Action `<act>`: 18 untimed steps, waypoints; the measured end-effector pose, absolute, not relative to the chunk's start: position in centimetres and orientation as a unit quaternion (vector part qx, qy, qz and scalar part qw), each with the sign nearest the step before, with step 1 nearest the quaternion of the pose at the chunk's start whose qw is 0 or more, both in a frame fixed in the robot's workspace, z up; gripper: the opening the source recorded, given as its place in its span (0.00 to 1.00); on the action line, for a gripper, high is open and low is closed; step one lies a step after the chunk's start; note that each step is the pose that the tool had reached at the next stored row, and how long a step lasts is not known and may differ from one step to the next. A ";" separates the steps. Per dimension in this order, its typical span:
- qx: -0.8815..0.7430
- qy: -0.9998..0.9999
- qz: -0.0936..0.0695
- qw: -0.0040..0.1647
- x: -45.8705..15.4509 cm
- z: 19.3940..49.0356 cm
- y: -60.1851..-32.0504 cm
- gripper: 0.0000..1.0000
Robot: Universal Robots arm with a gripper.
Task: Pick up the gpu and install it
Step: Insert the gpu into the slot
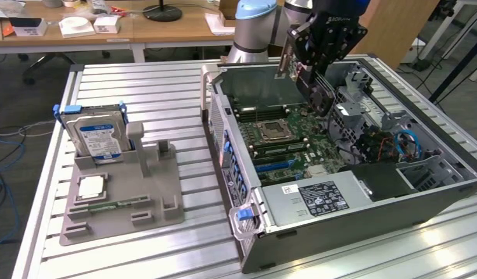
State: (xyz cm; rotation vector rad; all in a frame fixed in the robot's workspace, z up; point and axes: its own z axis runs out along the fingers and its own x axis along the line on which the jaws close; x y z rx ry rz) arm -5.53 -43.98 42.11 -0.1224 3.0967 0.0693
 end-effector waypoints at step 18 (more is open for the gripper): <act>-0.068 0.997 0.023 0.020 -5.5 42.1 -44.0 0.26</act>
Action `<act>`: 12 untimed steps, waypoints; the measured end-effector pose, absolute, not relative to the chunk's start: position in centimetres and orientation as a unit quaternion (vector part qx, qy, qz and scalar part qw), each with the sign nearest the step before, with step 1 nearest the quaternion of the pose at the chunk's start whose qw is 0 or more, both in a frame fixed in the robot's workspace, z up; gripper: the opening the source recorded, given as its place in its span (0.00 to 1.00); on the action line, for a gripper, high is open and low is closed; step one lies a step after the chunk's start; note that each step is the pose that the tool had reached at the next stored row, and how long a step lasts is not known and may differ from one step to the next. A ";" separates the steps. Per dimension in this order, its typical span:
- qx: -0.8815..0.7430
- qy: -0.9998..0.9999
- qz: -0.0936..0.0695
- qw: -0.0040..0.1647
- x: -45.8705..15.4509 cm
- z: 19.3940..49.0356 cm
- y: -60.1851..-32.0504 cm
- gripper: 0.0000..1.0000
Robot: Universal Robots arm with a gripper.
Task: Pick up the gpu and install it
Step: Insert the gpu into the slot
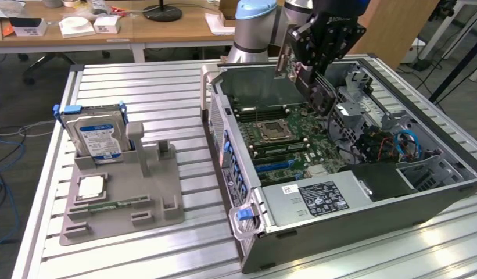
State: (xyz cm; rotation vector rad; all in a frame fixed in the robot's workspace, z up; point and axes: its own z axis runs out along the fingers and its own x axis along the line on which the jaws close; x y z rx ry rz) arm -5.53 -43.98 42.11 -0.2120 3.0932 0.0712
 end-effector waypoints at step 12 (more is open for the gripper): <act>-0.107 0.994 0.024 0.019 -5.5 42.1 -44.0 0.26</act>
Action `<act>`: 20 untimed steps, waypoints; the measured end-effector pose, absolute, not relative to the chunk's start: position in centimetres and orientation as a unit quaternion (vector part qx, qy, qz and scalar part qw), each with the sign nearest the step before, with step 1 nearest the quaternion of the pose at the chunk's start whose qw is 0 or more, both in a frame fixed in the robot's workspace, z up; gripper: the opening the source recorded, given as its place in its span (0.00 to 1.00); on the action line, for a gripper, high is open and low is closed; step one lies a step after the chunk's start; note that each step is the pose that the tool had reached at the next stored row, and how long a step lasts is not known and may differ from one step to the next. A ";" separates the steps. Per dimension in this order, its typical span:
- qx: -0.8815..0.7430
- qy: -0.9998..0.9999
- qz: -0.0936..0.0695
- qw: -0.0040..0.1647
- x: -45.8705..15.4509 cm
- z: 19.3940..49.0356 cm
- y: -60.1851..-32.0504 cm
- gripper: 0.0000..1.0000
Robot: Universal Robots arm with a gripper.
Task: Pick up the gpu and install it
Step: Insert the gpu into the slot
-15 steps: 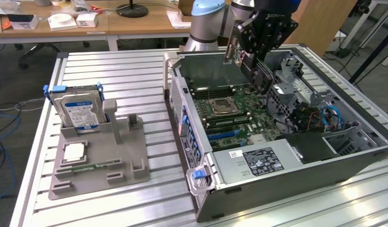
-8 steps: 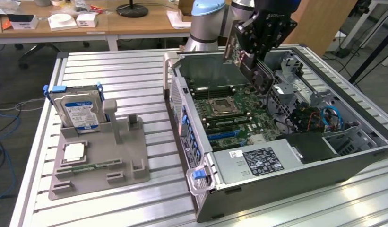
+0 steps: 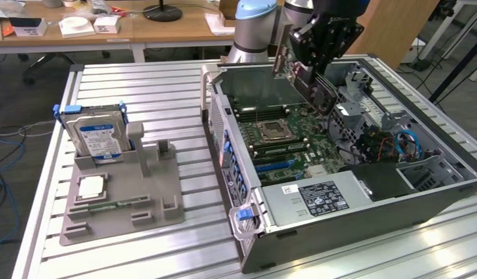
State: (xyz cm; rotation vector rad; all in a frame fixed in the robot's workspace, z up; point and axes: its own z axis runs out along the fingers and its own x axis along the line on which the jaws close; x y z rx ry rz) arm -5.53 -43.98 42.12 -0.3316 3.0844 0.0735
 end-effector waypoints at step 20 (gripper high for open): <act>-0.184 0.982 0.025 0.017 -5.5 42.1 -44.0 0.26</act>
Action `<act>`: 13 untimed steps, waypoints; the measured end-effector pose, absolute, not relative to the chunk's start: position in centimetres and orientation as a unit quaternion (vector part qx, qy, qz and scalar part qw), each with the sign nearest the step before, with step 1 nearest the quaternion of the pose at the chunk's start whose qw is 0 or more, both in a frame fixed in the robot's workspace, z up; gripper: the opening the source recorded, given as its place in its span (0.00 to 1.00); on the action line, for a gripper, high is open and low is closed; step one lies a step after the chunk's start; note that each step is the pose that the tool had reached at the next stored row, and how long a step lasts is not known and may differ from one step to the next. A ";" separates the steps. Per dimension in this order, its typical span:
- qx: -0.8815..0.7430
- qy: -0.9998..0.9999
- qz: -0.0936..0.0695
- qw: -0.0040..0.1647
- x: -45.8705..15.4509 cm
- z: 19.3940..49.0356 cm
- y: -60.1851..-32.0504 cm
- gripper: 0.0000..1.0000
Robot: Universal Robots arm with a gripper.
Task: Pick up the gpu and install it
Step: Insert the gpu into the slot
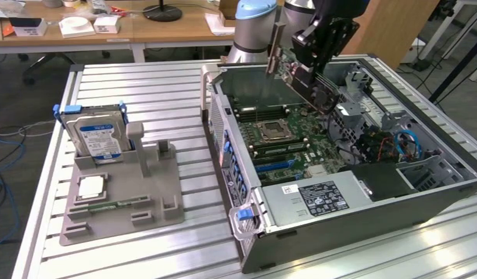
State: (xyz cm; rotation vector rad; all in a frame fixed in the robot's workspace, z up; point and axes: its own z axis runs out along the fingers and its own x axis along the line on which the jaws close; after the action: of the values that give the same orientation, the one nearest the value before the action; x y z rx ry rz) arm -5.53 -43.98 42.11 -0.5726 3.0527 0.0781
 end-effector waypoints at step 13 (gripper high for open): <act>-0.236 0.971 0.026 0.016 -5.5 42.1 -44.0 0.26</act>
State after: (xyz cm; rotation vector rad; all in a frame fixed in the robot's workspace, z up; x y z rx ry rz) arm -5.53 -43.98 42.11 -0.7339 3.0206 0.0809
